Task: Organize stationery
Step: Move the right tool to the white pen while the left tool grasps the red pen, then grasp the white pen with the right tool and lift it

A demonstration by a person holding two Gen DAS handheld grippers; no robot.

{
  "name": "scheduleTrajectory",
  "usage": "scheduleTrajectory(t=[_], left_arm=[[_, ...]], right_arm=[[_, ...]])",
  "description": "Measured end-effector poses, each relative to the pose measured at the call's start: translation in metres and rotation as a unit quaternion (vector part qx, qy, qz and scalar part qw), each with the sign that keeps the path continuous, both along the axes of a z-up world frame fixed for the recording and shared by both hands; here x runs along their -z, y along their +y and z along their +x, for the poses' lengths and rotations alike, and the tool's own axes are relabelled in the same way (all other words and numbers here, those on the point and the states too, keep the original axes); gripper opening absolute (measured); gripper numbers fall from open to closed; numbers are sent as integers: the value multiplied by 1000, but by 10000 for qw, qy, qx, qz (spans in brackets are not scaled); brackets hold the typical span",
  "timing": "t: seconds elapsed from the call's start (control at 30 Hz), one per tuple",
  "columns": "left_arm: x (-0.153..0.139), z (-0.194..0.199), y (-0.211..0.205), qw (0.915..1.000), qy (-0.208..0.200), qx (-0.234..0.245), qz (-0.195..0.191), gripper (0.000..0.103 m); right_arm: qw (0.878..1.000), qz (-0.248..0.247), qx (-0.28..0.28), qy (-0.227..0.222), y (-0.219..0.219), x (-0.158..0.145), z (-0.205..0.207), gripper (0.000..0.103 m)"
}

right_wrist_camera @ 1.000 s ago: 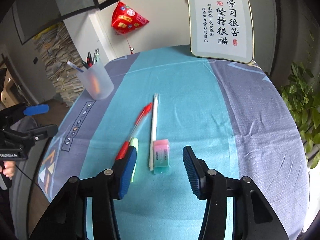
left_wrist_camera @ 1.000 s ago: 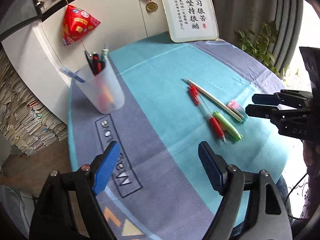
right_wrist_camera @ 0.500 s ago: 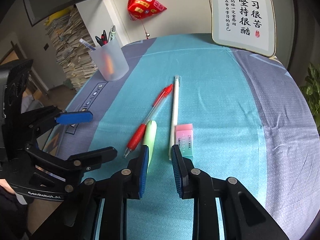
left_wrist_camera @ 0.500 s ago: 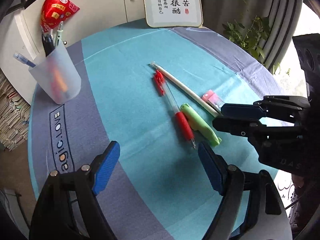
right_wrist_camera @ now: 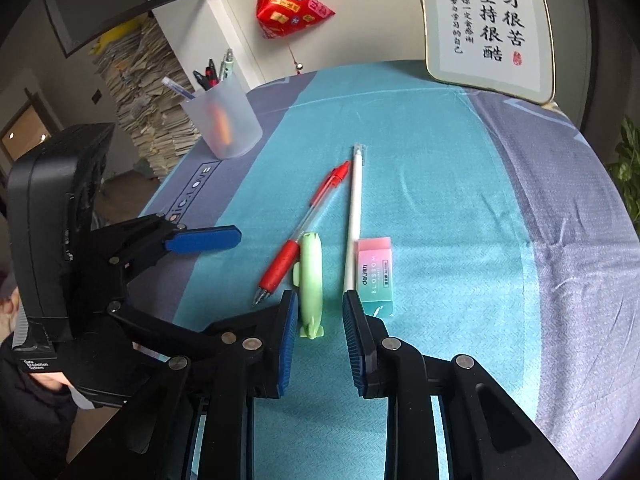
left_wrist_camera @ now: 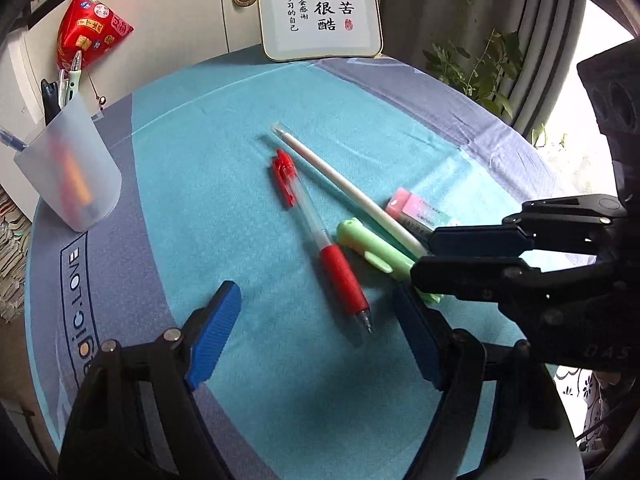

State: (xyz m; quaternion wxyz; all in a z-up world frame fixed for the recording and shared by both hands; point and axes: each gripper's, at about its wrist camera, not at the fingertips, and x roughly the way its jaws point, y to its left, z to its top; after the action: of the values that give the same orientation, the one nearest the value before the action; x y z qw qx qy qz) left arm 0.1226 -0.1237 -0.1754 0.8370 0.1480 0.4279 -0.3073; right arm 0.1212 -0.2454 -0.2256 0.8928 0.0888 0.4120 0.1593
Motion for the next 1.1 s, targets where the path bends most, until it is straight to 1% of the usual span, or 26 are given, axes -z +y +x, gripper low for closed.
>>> scheduleTrajectory(t=[0.03,0.07,0.1,0.17,0.23,0.27,0.3,0.33,0.37,0.4,0.47,0.63,0.7,0.77,0.8,0.87,0.97,1.07,1.1], left_arm=[[-1,1,0,10000,-35,-15,-24,67],[-1,2,1,10000,-42,-32,-74,56],[-2,4,2,9999,-26,-40,-124,50],[-3,5,2,9999,-12,-22,-134,48],[-3,2,2,9999,-113,79,-14,43],[-4,0,3,9999,-107,125,2,37],[-4,0,3,9999,-65,136,-2,28],[-5,-1,4,9999,-37,149,4,24],[-5,-3,4,9998,7,194,-4,14],[-5,-4,4,9997,25,227,2,10],[-5,-9,4,9997,-18,251,33,10],[-5,-11,10,9996,117,250,-78,10],[-5,-11,12,9996,135,219,-103,9],[-5,-14,12,9997,110,196,-66,9],[-5,-16,12,9998,78,197,-21,9],[-5,-18,15,9999,51,150,0,9],[-6,-19,23,9999,120,35,-67,9],[-6,-19,34,9998,144,-103,-104,9],[-6,-18,38,9996,180,-155,-152,9]], right_arm=[[10000,9,86,18,-3,2,2,27],[9999,36,152,-3,-6,3,4,27],[9998,82,176,-5,-8,4,5,27],[9998,49,191,-38,-8,4,5,27],[9993,-303,166,-169,-1,1,2,27],[9980,-566,161,-215,5,0,0,27],[9963,-804,161,-245,10,0,0,27],[9946,-986,168,-272,15,-1,-2,27],[9935,-1100,154,-238,19,0,-2,27],[9927,-1188,161,-163,21,2,-1,27],[9935,-1110,117,-229,19,2,-3,26],[9997,-198,170,17,-10,-2,-2,26],[9995,-68,306,-5,-18,-6,1,26],[9991,-177,379,56,-18,-5,8,26],[9988,-223,388,182,-16,-1,13,26],[9983,-373,415,145,-10,-2,14,26],[9958,-802,431,10,4,-4,12,26],[9906,-1283,448,-124,19,-3,9,26],[9881,-1459,454,-154,23,-3,8,23]])
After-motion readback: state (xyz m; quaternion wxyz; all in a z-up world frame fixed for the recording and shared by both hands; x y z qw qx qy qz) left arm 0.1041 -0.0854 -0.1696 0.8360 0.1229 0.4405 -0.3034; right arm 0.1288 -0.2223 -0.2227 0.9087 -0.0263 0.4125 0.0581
